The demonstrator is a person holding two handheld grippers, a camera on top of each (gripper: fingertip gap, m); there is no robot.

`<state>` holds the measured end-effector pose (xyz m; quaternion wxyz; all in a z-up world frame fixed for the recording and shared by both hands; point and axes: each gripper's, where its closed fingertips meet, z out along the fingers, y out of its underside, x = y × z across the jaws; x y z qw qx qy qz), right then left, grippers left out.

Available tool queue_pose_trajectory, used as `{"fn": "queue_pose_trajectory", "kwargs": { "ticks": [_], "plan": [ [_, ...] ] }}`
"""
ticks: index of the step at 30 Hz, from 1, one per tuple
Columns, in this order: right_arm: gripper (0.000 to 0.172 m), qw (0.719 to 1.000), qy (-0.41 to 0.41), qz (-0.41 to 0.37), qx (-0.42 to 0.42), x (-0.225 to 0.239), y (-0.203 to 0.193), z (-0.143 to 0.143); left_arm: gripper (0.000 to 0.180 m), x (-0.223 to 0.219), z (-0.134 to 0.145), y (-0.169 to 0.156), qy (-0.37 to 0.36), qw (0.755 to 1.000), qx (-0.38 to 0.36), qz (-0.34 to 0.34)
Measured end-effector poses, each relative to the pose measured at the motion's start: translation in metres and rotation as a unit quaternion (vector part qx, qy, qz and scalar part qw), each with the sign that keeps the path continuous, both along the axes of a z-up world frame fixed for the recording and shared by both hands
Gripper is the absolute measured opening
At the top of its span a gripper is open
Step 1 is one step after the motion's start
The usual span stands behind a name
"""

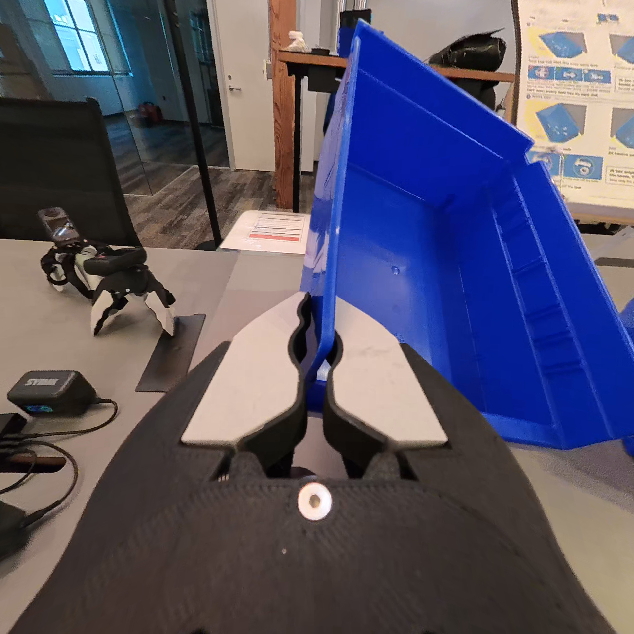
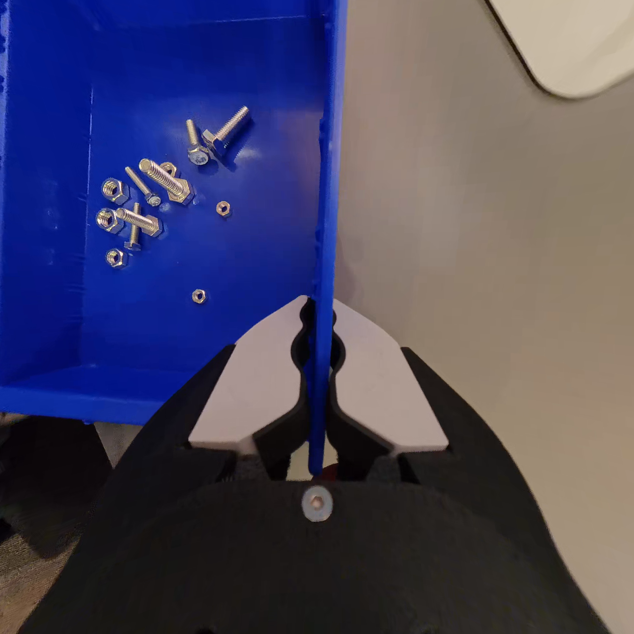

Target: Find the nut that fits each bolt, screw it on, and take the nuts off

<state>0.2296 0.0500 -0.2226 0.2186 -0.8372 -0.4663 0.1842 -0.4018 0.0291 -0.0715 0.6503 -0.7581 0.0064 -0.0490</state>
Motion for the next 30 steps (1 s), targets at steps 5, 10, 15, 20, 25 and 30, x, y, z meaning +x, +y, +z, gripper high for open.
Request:
{"fn": "queue_pose_trajectory", "kwargs": {
  "ticks": [5,10,15,20,25,30],
  "plan": [
    [0.006,1.000,0.006,0.007,-0.009,-0.081,0.020,0.000,0.005,-0.013,0.006,-0.011,-0.007,1.000,0.008,0.011],
    [0.016,0.999,0.010,0.036,0.030,-0.156,0.038,0.006,0.005,-0.022,0.010,-0.020,-0.017,0.999,0.029,0.019],
    [0.052,0.965,0.058,0.179,0.185,-0.177,0.020,0.073,0.005,-0.028,0.021,-0.031,-0.018,0.999,0.042,0.025],
    [0.048,0.892,-0.012,0.388,0.232,-0.187,-0.056,0.048,0.005,-0.033,0.030,-0.037,-0.032,0.997,0.065,0.038],
    [0.042,0.846,-0.095,0.478,0.215,-0.208,-0.079,-0.018,0.005,-0.031,0.035,-0.043,-0.034,0.996,0.069,0.038],
    [0.029,0.842,-0.094,0.490,0.208,-0.243,-0.085,-0.028,0.005,-0.038,0.044,-0.051,-0.030,0.995,0.077,0.049]
  ]
}}
